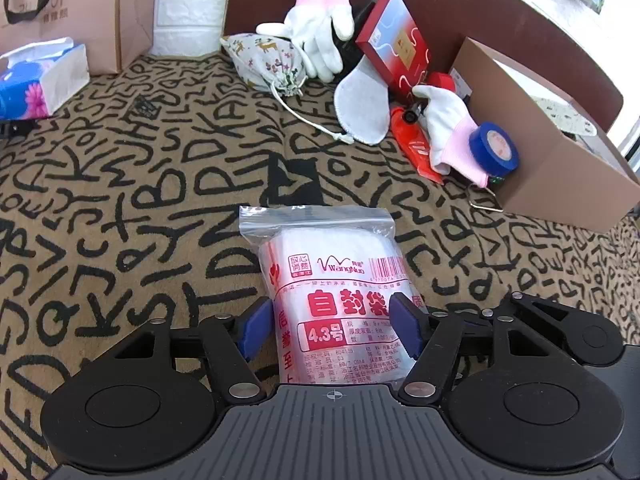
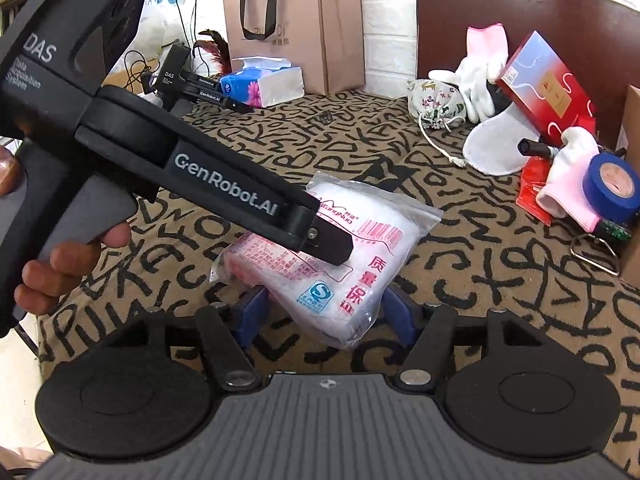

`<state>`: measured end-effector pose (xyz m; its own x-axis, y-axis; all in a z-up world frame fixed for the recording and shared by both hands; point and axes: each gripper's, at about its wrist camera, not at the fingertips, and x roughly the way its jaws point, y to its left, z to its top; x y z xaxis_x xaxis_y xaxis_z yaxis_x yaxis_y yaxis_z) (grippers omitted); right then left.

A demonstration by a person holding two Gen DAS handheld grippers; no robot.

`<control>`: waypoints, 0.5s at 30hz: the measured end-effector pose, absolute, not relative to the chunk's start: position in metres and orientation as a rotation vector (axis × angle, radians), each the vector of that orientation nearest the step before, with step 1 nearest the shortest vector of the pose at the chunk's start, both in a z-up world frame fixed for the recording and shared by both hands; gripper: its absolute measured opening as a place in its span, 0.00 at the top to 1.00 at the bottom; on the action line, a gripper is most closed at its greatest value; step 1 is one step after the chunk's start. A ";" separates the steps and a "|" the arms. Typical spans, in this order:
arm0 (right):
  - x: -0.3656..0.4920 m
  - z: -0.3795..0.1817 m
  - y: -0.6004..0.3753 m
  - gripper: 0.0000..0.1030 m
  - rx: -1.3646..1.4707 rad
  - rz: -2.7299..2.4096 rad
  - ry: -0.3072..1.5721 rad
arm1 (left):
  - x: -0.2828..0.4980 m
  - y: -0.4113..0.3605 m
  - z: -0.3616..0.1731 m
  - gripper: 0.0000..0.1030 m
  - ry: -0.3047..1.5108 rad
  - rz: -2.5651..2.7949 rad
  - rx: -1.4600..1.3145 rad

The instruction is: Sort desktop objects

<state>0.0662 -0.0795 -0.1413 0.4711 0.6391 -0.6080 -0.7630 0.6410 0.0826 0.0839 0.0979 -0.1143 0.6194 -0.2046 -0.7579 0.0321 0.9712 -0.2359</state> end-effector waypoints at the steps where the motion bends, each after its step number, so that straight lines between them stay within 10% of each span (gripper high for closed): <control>1: 0.066 -0.141 -0.079 0.34 -0.213 0.863 0.645 | 0.084 0.097 -0.115 0.36 0.896 -0.135 -0.208; 15: 0.043 -0.127 -0.112 0.56 -0.131 0.814 0.642 | 0.063 0.057 -0.091 0.49 0.882 -0.173 -0.132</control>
